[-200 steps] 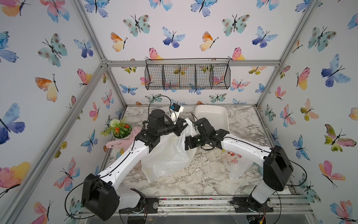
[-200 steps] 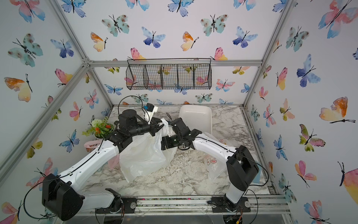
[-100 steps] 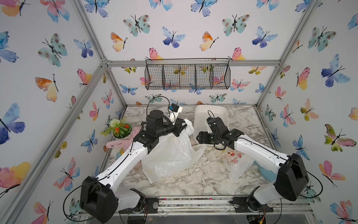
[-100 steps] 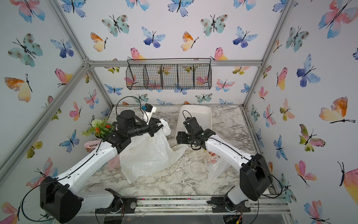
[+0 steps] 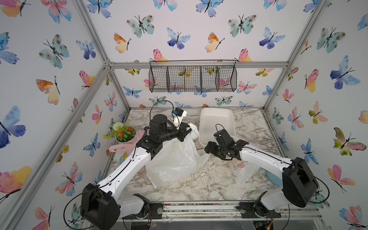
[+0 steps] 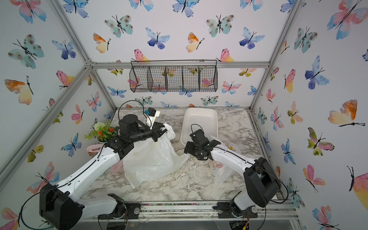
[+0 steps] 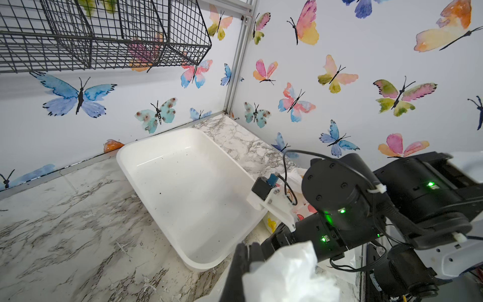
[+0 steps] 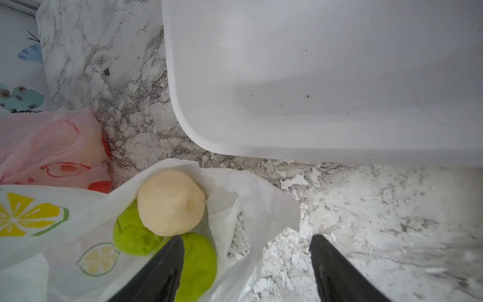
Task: Place the pears into plastic bags & tie knots
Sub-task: Place the plastic bag at the center of the board.
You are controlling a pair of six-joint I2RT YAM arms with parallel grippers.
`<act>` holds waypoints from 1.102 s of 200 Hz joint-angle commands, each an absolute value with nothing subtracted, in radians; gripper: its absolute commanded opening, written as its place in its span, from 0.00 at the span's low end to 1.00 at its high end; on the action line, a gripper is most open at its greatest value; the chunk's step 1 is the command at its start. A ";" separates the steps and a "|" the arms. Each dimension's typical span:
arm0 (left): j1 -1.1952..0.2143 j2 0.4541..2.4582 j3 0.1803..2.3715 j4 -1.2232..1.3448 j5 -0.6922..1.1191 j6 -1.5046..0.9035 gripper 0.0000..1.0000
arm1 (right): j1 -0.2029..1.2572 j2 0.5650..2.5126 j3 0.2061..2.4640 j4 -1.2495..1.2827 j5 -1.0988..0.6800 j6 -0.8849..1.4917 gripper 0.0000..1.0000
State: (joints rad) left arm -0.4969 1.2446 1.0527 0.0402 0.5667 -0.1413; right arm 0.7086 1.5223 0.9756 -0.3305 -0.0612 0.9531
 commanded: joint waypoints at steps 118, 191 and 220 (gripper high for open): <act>-0.450 0.995 1.118 -0.107 0.155 -0.184 0.00 | 0.747 1.428 1.517 -0.397 -0.202 0.589 0.03; -0.496 0.873 1.031 0.023 0.133 -0.329 0.00 | 0.731 1.633 2.098 -0.676 -0.309 0.333 0.03; -0.514 0.831 0.933 0.117 0.136 -0.377 0.00 | 0.683 1.557 1.937 -0.623 -0.293 0.376 0.04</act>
State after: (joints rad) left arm -0.5014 0.8654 0.9966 0.0162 0.1463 -0.3073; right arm 0.7208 1.6154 2.0449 -0.5991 -0.3019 0.3862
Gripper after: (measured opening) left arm 0.054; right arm 0.048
